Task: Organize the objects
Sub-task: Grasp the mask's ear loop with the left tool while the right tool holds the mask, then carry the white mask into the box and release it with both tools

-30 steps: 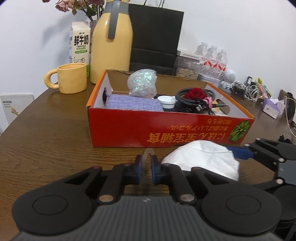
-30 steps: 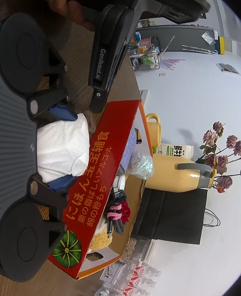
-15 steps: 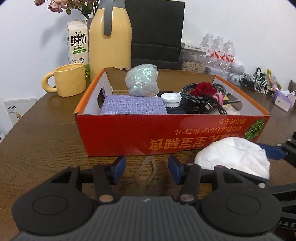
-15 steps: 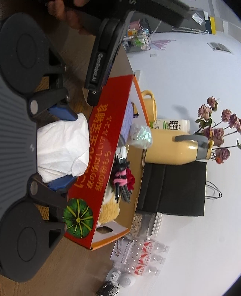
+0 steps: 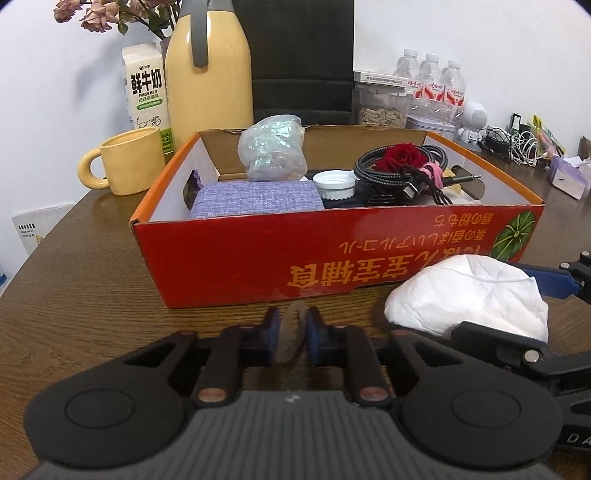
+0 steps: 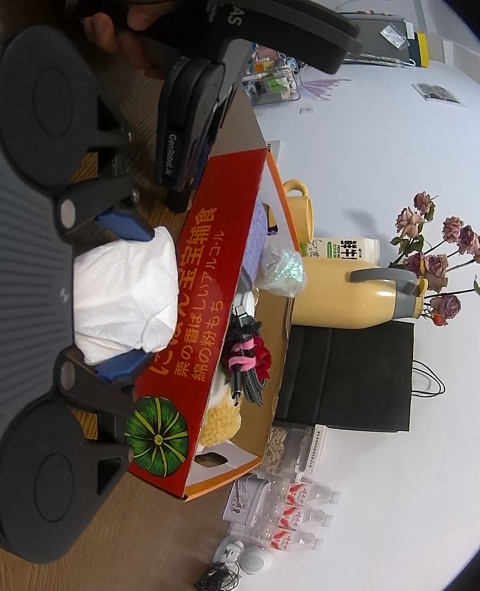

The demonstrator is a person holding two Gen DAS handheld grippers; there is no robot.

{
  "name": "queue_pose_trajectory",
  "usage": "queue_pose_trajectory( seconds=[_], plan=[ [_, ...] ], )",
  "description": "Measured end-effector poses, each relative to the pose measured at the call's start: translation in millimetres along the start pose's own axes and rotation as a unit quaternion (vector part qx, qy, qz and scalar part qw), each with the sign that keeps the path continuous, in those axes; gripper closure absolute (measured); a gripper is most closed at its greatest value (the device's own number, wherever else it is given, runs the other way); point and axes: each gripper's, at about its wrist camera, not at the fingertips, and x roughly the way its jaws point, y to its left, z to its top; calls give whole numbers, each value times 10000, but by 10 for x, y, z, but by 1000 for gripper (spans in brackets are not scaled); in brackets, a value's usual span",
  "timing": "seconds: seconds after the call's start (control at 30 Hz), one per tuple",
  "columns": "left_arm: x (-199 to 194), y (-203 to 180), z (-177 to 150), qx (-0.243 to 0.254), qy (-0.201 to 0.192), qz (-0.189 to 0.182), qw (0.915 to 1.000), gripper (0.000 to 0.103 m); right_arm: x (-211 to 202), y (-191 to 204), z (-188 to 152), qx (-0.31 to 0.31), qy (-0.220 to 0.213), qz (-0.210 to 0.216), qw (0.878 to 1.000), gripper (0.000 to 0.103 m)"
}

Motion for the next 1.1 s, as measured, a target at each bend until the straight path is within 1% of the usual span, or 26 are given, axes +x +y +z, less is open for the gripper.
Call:
queue_pose_trajectory(
  seconds=[0.03,0.23,0.6,0.8,1.1],
  plan=[
    [-3,-10,0,20,-8,19,10000,93,0,0,0,1,0,0,10000,39],
    [-87,19,8,-77,-139,-40,9999,99,2,3,1,-1,-4,-8,10000,39],
    [-353,85,33,-159,-533,-198,9983,99,-15,5,-11,-31,-77,-77,9999,39],
    [-356,204,-11,-299,-463,-163,9983,99,-17,-1,-10,-12,-69,-96,9999,39],
    [-489,326,-67,-450,-564,-175,9972,99,-26,-1,-10,-17,-90,-97,9999,39]
  ],
)
